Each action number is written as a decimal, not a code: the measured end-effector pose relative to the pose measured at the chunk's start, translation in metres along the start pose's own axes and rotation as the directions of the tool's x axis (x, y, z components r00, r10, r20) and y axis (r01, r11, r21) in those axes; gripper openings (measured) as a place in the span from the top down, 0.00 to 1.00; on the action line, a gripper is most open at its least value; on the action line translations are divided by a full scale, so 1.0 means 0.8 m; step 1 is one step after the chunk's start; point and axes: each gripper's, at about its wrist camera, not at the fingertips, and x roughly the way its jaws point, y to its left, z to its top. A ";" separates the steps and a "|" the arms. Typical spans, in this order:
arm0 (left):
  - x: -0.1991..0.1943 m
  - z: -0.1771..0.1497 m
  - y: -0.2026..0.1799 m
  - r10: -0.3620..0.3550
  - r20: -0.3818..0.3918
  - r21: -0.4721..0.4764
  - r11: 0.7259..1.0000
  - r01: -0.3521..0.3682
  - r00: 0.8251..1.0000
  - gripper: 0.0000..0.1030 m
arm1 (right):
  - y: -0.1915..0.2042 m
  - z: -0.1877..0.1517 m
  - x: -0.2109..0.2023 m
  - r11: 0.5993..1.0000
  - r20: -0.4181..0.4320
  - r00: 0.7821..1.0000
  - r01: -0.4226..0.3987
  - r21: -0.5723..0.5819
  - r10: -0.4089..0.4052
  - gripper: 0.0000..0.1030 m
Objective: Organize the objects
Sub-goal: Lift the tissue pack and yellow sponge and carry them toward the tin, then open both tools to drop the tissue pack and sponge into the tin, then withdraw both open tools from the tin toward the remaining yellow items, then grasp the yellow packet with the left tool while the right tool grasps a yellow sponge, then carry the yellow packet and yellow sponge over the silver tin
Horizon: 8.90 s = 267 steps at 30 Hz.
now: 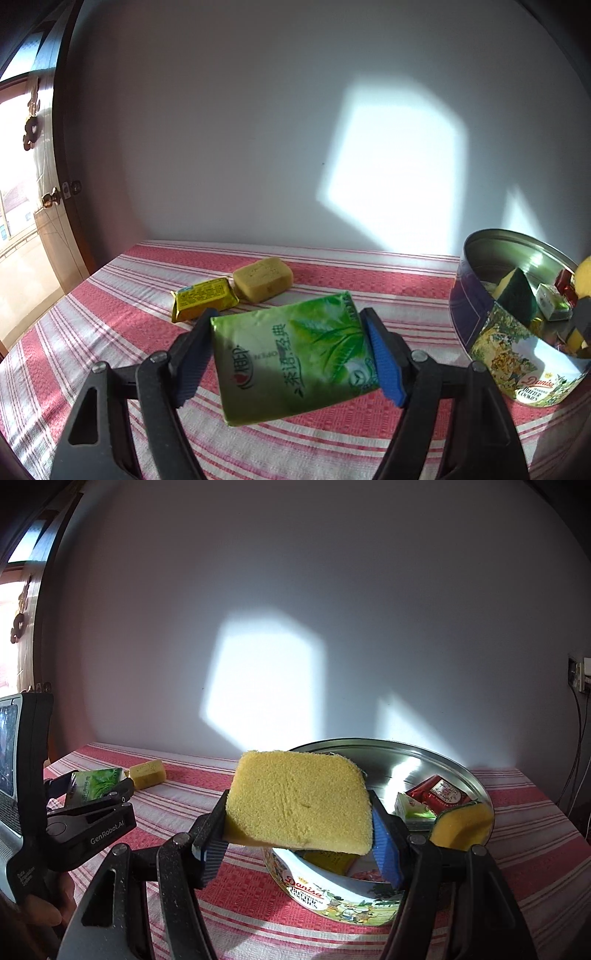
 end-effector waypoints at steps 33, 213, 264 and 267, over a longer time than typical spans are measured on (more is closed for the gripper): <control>-0.035 0.027 -0.132 -0.198 0.035 0.062 0.979 0.195 0.980 0.25 | -0.117 0.007 -0.005 0.984 0.023 0.985 0.171 0.054 -0.172 0.33; 0.177 0.031 0.203 0.090 -0.302 -0.191 0.970 -0.152 0.949 0.01 | 0.210 0.022 0.254 0.945 -0.426 0.861 -0.325 -0.042 0.277 0.35; 0.144 0.053 0.129 0.104 -0.116 -0.093 0.989 -0.115 0.988 0.30 | 0.151 0.039 0.140 0.986 -0.004 0.987 -0.160 -0.051 0.160 0.35; 0.136 0.048 0.130 0.101 -0.111 -0.094 0.989 -0.112 0.989 0.30 | 0.157 0.035 0.136 0.988 0.005 0.989 -0.146 -0.058 0.146 0.35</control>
